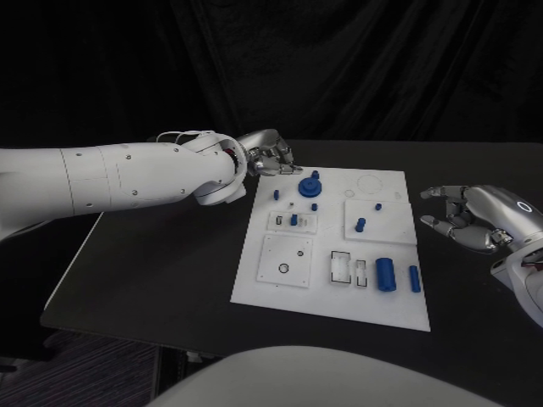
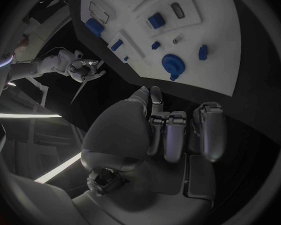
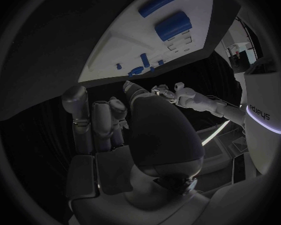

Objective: Assemble the parts on the task board

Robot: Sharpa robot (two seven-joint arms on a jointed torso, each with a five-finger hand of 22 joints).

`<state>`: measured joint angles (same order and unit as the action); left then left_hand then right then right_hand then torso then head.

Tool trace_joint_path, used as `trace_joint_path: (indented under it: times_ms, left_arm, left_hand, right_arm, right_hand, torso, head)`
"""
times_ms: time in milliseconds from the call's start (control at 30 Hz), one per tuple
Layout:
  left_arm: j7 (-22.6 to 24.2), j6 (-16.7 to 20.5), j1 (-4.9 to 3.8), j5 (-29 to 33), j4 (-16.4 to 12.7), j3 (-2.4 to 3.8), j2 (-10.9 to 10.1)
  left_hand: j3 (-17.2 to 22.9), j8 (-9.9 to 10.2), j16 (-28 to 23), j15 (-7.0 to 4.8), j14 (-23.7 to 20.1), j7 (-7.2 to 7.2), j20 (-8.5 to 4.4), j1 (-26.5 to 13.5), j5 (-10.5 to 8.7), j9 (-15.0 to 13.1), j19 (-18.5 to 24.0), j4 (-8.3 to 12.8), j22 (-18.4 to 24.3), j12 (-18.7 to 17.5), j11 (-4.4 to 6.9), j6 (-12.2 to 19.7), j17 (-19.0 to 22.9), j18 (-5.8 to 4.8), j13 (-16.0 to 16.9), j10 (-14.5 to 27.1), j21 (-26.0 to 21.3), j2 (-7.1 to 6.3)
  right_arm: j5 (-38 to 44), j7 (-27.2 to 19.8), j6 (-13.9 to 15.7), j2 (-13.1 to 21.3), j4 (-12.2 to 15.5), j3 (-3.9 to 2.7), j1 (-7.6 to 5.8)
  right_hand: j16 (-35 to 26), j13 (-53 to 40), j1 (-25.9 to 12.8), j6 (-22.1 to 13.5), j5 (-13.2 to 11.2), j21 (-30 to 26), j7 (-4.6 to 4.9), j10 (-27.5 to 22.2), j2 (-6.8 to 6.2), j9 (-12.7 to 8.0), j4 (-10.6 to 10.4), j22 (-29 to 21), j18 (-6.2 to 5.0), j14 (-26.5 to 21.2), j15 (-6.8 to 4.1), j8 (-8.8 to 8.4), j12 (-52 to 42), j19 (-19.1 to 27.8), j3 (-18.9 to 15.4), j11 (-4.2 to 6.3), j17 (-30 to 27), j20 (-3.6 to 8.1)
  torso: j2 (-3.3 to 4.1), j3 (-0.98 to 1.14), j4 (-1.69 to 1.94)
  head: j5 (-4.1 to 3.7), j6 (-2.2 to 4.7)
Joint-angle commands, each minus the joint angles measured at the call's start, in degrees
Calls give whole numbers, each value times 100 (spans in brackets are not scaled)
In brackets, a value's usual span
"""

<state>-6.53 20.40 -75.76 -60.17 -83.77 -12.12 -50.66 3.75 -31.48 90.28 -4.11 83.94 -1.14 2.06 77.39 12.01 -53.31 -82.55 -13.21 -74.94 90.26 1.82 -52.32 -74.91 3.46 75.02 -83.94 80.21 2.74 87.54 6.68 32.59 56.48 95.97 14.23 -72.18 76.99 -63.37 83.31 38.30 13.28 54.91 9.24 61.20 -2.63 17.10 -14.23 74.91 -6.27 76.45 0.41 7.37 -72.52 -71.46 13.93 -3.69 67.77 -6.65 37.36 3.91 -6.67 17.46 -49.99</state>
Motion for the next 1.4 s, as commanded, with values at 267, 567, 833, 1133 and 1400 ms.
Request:
trace_joint_path:
  times_ms: [267, 567, 833, 1133, 1400]
  left_arm:
    - [519, 403, -3, -240, 801, 5, 405]
    - [321, 33, 90, -291, 1600, 5, 913]
    - [-121, -585, 170, -482, 1975, 5, 1158]
    - [-791, -1265, 183, -734, 1900, 6, 1137]
    - [-1077, -1560, 185, -765, 1776, 6, 1079]
  left_hand:
    - [69, 149, -28, -20, 606, -61, 15, 79, -10, 43, 19, -104, -1148, -26, 13, 126, -1509, -75, 1498, -606, -34, 2]
    - [60, 223, -28, 19, 606, -115, 44, -11, -75, 53, 82, -253, -1121, -26, -34, 203, -1509, -57, 1498, -606, -106, 42]
    - [-220, 269, -28, 51, 606, -133, 87, -687, -309, 8, 56, -348, -1133, -26, -61, 13, -1509, -64, 1498, -606, -59, 126]
    - [-535, 330, -28, 4, 606, -79, 53, -1155, -311, -128, -50, -342, -1171, -26, -9, -226, -1509, -91, 1498, -606, 65, 107]
    - [-711, 354, -28, -47, 606, -27, 4, -1280, -215, -244, -159, -332, -1210, -26, 43, -362, -1509, -122, 1498, -606, 187, 94]
  right_arm:
    - [-1, -70, 167, -13, -59, -3, 37]
    - [-65, -138, 198, -7, -84, -3, 65]
    - [-76, -161, 203, 11, -82, -3, 83]
    - [-77, -176, 191, 12, -81, -3, 104]
    - [-78, -174, 172, 23, -78, -3, 114]
  right_hand:
    - [-11, -2, 23, 36, -10, -14, -11, -16, -10, -14, -6, 542, -89, -5, 2, -9, 28, -14, 21, -19, 13, -4]
    - [-2, -11, 47, 47, 30, -15, -8, -4, -4, -27, 2, 544, -89, 5, 0, -10, 20, -21, 41, -19, 25, -2]
    - [2, -11, 48, 57, 48, -13, -6, -2, 2, -32, -2, 546, -88, 10, 0, -9, 18, -26, 47, -20, 31, -2]
    - [7, -16, 49, 65, 80, -14, -5, 6, 12, -40, -9, 548, -87, 16, 0, -10, 13, -30, 58, -22, 37, -2]
    - [6, -19, 52, 77, 144, -23, -4, 11, 27, -58, -20, 549, -87, 16, 0, -15, 8, -35, 80, -22, 33, -1]
  torso:
    - [-3, -23, 7]
    - [5, -18, 3]
    - [7, -20, -3]
    - [11, -16, 1]
    - [14, -20, 18]
  head:
    - [-43, -1]
    - [-74, 115]
    - [-63, 257]
    - [-38, 274]
    - [-55, 253]
